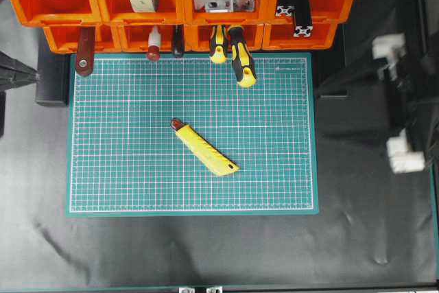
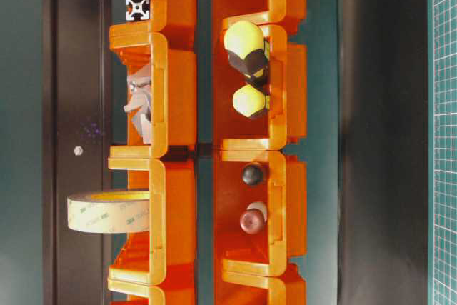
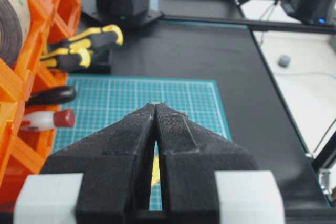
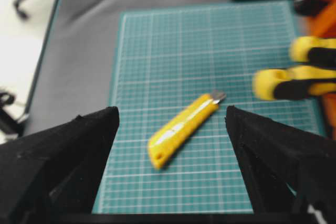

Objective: Pick cutter from container rack with right arm.

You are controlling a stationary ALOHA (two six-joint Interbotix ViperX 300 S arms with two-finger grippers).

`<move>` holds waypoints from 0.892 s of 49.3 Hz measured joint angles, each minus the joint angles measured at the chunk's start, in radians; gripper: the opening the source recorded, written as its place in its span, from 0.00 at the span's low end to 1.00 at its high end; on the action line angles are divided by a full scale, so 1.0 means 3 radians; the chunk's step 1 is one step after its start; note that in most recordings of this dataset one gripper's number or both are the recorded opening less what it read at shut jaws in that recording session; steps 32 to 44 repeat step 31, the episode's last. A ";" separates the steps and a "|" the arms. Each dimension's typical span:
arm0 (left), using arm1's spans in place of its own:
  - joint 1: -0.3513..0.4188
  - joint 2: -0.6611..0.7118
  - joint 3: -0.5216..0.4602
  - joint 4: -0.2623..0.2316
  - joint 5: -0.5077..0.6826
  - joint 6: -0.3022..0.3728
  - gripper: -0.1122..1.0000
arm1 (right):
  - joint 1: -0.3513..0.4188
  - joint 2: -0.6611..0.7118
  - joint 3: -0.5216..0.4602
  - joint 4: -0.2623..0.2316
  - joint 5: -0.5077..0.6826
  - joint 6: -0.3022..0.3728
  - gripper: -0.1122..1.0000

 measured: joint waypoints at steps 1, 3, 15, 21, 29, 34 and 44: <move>0.0000 -0.0005 0.0000 0.0000 0.0000 0.0000 0.10 | -0.0026 -0.0046 0.0010 0.0000 0.0010 0.0000 0.81; 0.0000 -0.0020 0.0000 0.0000 0.0000 0.0000 0.10 | -0.0066 -0.0133 0.0046 0.0000 0.0015 0.0000 0.81; 0.0000 -0.0123 0.0000 0.0000 0.0077 0.0000 0.10 | -0.0276 -0.0527 0.0235 0.0000 0.0015 0.0000 0.81; 0.0000 -0.0143 0.0000 0.0000 0.0179 0.0000 0.10 | -0.0327 -0.0624 0.0291 0.0000 0.0015 0.0000 0.81; 0.0000 -0.0159 0.0000 0.0000 0.0194 0.0000 0.10 | -0.0383 -0.0701 0.0327 0.0000 0.0015 0.0000 0.81; 0.0000 -0.0159 0.0000 0.0005 0.0189 0.0000 0.10 | -0.0394 -0.0716 0.0337 0.0000 0.0015 0.0000 0.80; 0.0000 -0.0159 0.0000 0.0005 0.0189 0.0000 0.10 | -0.0394 -0.0716 0.0337 0.0000 0.0015 0.0000 0.80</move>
